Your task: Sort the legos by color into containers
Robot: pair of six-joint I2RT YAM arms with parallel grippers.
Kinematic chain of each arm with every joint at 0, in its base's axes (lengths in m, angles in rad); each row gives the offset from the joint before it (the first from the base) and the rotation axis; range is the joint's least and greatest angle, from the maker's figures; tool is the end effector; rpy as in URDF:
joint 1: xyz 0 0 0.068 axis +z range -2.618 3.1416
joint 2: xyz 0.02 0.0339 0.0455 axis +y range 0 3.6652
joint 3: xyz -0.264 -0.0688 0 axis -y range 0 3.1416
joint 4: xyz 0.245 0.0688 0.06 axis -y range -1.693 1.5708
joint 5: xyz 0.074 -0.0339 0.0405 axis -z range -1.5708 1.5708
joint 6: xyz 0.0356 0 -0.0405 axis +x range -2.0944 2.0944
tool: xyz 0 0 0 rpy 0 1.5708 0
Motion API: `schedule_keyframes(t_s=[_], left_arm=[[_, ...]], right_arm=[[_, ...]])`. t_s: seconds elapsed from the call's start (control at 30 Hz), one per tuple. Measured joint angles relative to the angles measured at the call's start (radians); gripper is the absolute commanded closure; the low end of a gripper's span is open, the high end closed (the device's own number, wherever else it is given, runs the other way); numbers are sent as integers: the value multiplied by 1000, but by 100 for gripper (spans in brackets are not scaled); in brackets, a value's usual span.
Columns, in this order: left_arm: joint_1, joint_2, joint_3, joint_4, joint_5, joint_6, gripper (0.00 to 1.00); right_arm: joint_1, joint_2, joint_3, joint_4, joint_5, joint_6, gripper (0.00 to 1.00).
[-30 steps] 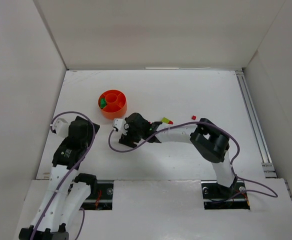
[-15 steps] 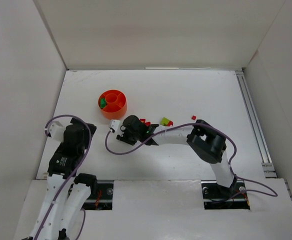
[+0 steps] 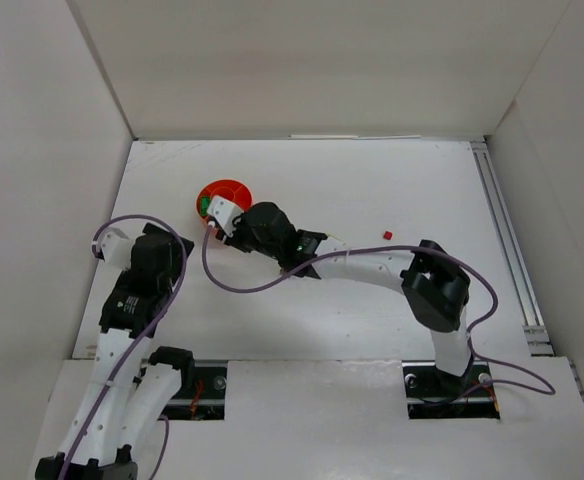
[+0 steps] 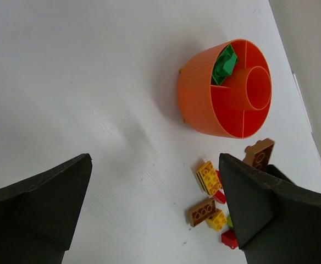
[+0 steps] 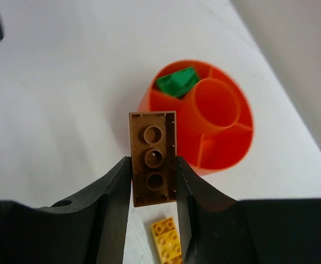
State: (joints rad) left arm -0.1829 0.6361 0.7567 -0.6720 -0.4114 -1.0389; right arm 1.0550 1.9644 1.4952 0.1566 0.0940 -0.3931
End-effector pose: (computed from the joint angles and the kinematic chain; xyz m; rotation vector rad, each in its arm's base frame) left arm 0.1348 -0.0105 0.3035 -1.0800 1.7851 -0.3103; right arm 0.2352 0.4081 0.2664 -1.2081 1.4643 0.3642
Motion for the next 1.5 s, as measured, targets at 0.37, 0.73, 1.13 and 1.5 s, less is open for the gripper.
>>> schedule_keyframes(t_s=[0.37, 0.73, 1.13, 1.5], left_arm=[[0, 23, 12, 46, -18, 33, 0], [0, 1, 12, 45, -31, 36, 0], [0, 1, 12, 45, -34, 36, 0], [0, 2, 12, 45, -34, 42, 0]], right_arm=[[0, 185, 170, 116, 214, -3, 74], [0, 270, 234, 141, 254, -3, 60], [0, 281, 243, 151, 251, 5, 43], [0, 296, 243, 151, 249, 9, 35]])
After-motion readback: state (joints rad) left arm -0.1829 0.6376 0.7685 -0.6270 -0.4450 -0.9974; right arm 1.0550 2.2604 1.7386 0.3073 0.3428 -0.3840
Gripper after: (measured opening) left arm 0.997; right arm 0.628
